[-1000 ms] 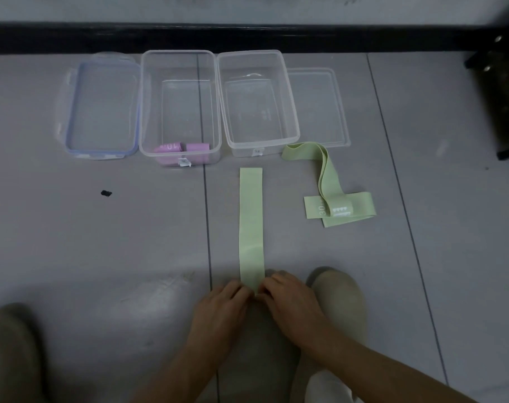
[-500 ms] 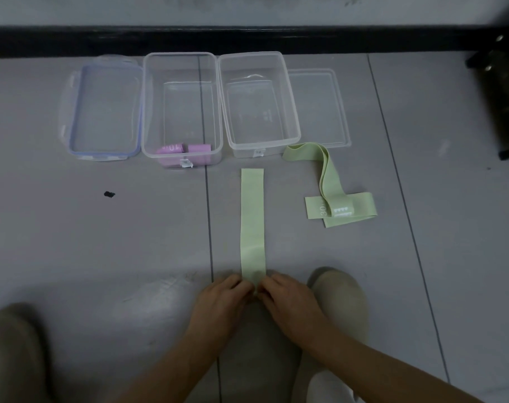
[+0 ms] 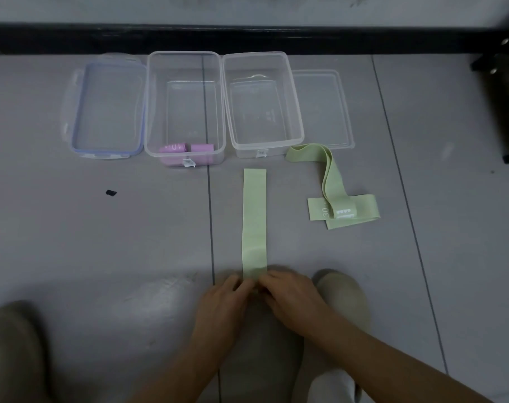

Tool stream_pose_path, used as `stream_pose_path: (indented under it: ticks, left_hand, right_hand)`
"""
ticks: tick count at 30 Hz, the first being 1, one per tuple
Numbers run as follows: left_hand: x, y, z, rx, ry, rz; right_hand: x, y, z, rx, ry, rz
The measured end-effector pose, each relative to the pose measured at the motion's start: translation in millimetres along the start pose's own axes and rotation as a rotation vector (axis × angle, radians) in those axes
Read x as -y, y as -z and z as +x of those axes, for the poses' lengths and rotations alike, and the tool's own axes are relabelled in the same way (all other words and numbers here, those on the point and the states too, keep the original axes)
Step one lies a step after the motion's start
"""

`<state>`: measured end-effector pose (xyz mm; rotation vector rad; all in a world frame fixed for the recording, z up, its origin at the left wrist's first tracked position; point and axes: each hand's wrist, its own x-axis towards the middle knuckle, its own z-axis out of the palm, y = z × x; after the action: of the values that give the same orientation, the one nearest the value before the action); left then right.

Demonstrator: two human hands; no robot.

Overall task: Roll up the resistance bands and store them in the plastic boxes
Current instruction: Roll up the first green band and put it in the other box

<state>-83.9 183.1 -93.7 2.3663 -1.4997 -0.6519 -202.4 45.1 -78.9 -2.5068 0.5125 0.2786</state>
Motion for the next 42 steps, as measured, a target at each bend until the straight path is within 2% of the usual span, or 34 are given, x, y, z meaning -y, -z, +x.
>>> stream_pose_path:
  ticks: [3, 9, 14, 19, 25, 31, 36, 42]
  left_hand:
    - [-1, -2, -3, -0.044, -0.034, 0.011]
    - [1, -6, -2, -0.145, -0.071, 0.03]
    - [4, -4, 0, -0.107, -0.137, 0.016]
    - [4, 0, 6, -0.05, -0.064, 0.006]
    - [2, 10, 10, -0.064, -0.038, -0.014]
    - [0, 8, 16, -0.049, 0.036, -0.019]
    - [2, 5, 17, -0.062, 0.062, -0.072]
    - [4, 9, 16, -0.086, 0.008, -0.057]
  right_hand:
    - [-3, 1, 2, 0.056, -0.016, 0.056]
    - [-7, 1, 4, 0.039, -0.073, 0.121]
    - [-5, 0, 6, 0.023, -0.115, 0.125]
    - [0, -1, 2, 0.009, -0.085, 0.089]
    - [2, 1, 0, -0.023, -0.069, 0.027]
    - [1, 6, 3, -0.066, 0.055, -0.139]
    - [0, -1, 6, -0.087, 0.0, -0.085]
    - [1, 1, 3, -0.071, -0.055, 0.047]
